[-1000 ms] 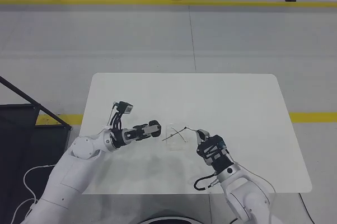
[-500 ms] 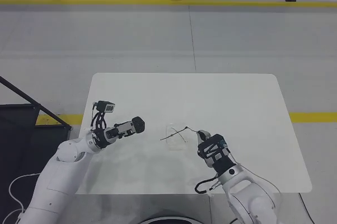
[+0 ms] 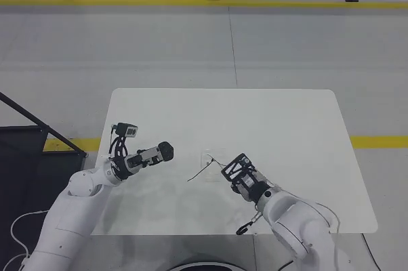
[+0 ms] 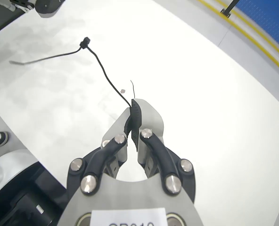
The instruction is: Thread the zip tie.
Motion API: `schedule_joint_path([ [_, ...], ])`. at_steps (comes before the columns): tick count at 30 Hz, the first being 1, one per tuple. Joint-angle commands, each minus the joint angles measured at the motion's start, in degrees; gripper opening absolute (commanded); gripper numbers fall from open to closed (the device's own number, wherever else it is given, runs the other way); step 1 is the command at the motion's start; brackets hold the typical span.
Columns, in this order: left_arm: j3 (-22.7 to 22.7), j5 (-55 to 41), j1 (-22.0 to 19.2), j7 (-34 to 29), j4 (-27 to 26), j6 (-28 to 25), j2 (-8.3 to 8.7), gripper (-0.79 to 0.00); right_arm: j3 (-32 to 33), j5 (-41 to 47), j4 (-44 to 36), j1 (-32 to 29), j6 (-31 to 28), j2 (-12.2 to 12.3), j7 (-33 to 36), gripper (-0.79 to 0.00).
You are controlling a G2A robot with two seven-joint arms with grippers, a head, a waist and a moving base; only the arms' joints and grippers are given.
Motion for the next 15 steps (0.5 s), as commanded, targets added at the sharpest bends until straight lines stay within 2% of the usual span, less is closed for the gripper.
schedule_joint_path([
  [1, 0.0, 0.0, 0.0, 0.0, 0.0, 0.0, 0.0, 0.0, -1.0, 6.2, 1.5, 4.2, -0.8, -0.4, 10.3, -0.785],
  [3, 0.0, 0.0, 0.0, 0.0, 0.0, 0.0, 0.0, 0.0, -1.1, 12.3, 3.6, 8.2, -0.7, -0.7, 16.9, -0.785],
  [6, 0.0, 0.0, 0.0, 0.0, 0.0, 0.0, 0.0, 0.0, -0.7, 21.2, 7.1, 13.5, 1.0, -1.2, 22.8, -0.785],
  [7, 0.0, 0.0, 0.0, 0.0, 0.0, 0.0, 0.0, 0.0, -0.3, 23.2, 8.1, 14.8, 2.0, -1.3, 23.7, -0.785],
  [15, 0.0, 0.0, 0.0, 0.0, 0.0, 0.0, 0.0, 0.0, -0.3, 23.2, 8.1, 14.8, 2.0, -1.3, 23.7, -0.785],
])
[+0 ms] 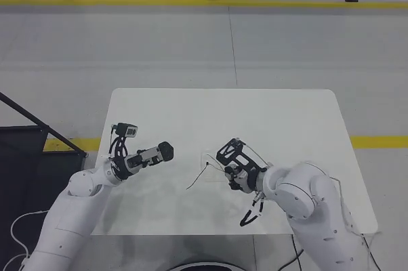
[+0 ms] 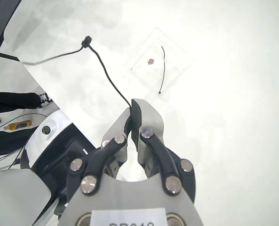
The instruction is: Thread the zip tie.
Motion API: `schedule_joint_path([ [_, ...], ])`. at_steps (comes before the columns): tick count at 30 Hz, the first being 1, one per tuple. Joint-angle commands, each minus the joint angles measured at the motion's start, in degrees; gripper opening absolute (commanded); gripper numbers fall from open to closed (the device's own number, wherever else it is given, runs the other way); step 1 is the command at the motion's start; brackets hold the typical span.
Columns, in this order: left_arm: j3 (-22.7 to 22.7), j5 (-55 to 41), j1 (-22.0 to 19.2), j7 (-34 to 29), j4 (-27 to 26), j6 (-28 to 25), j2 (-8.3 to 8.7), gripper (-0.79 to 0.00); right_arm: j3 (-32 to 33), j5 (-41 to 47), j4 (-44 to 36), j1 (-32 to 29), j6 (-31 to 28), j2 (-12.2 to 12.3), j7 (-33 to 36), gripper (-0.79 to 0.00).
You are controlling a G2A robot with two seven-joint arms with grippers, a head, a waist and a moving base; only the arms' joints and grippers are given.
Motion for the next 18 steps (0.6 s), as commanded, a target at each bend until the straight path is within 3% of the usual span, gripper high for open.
schedule_joint_path([
  [1, 0.0, 0.0, 0.0, 0.0, 0.0, 0.0, 0.0, 0.0, 0.0, 0.0, 0.0, 0.0, 0.0, 0.0, 0.0, -0.785],
  [3, 0.0, 0.0, 0.0, 0.0, 0.0, 0.0, 0.0, 0.0, -0.1, 0.0, 0.2, -0.1, 0.1, 0.0, -0.2, -0.785],
  [6, 0.0, 0.0, 0.0, 0.0, 0.0, 0.0, 0.0, 0.0, -1.2, 1.8, 4.5, 2.2, 5.4, -0.4, 1.9, -0.785],
  [10, 0.0, 0.0, 0.0, 0.0, 0.0, 0.0, 0.0, 0.0, -4.3, 7.7, 13.6, 10.7, 10.6, -1.4, 9.9, -0.785],
  [18, 0.0, 0.0, 0.0, 0.0, 0.0, 0.0, 0.0, 0.0, -14.9, 19.5, 30.5, 24.2, 17.3, -1.3, 9.9, -0.785],
])
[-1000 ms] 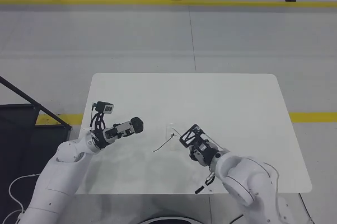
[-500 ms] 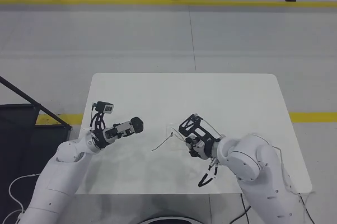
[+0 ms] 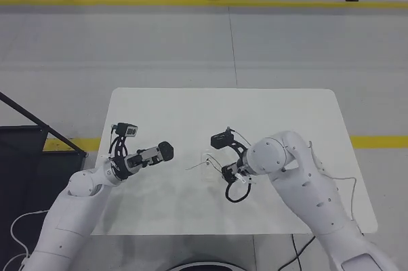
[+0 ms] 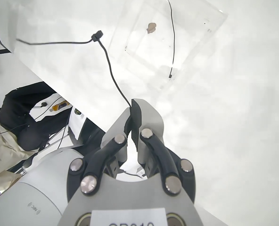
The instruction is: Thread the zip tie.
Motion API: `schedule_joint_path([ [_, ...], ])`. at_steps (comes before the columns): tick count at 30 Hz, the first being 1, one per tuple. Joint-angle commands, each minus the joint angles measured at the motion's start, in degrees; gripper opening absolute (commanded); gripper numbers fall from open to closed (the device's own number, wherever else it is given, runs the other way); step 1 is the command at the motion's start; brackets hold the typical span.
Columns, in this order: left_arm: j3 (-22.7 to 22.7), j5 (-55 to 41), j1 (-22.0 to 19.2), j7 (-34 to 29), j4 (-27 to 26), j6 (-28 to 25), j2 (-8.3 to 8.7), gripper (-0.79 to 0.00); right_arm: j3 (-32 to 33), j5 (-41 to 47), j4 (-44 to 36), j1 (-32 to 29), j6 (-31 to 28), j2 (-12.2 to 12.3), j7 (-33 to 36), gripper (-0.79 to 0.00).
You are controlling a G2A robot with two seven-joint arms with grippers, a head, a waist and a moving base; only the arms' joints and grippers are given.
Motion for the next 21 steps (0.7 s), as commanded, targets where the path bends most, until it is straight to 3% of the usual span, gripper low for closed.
schedule_joint_path([
  [1, 0.0, 0.0, 0.0, 0.0, 0.0, 0.0, 0.0, 0.0, -2.8, 3.5, 3.7, 3.5, 1.5, 0.4, 0.0, -0.785],
  [14, 0.0, 0.0, 0.0, 0.0, 0.0, 0.0, 0.0, 0.0, -18.7, 14.0, 12.0, 15.4, 8.5, 2.9, 0.0, -0.785],
  [15, 0.0, 0.0, 0.0, 0.0, 0.0, 0.0, 0.0, 0.0, -19.9, 14.7, 12.2, 16.1, 8.8, 3.1, 0.0, -0.767],
  [16, 0.0, 0.0, 0.0, 0.0, 0.0, 0.0, 0.0, 0.0, -21.0, 15.3, 12.3, 16.8, 9.0, 3.2, 0.0, -0.65],
  [18, 0.0, 0.0, 0.0, 0.0, 0.0, 0.0, 0.0, 0.0, -22.7, 16.9, 12.4, 18.1, 9.6, 3.6, 0.0, -0.514],
  [21, 0.0, 0.0, 0.0, 0.0, 0.0, 0.0, 0.0, 0.0, -24.9, 18.7, 12.8, 19.6, 9.7, 4.0, 0.0, -0.44],
])
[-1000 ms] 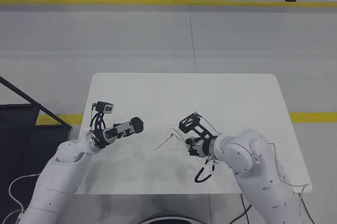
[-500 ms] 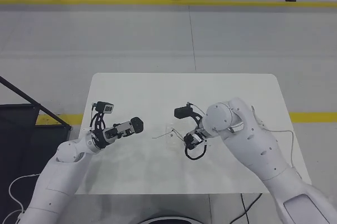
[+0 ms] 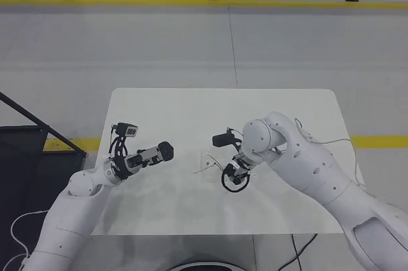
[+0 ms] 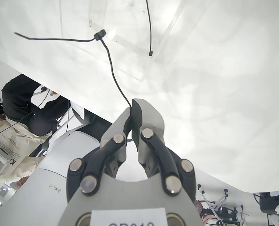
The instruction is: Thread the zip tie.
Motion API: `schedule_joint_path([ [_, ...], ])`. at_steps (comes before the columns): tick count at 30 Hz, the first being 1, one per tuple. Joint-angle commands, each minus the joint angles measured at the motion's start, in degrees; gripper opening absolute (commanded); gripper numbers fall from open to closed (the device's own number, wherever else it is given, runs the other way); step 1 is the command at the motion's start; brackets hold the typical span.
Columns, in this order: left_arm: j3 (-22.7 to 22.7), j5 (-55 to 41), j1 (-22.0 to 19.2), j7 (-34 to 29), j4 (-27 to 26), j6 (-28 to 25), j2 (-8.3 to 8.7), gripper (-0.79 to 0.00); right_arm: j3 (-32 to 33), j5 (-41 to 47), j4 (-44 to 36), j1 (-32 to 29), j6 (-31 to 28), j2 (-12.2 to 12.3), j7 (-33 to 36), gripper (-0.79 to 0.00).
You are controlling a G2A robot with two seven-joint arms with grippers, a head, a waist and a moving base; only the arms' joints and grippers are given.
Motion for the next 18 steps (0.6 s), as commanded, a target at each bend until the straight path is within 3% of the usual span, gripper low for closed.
schedule_joint_path([
  [1, 0.0, 0.0, 0.0, 0.0, 0.0, 0.0, 0.0, 0.0, -1.3, 1.3, 0.3, 1.0, 0.0, 0.3, 0.0, -0.434],
  [18, 0.0, 0.0, 0.0, 0.0, 0.0, 0.0, 0.0, 0.0, -4.5, 6.1, 0.8, 4.8, 1.1, 0.7, -1.1, -0.489],
])
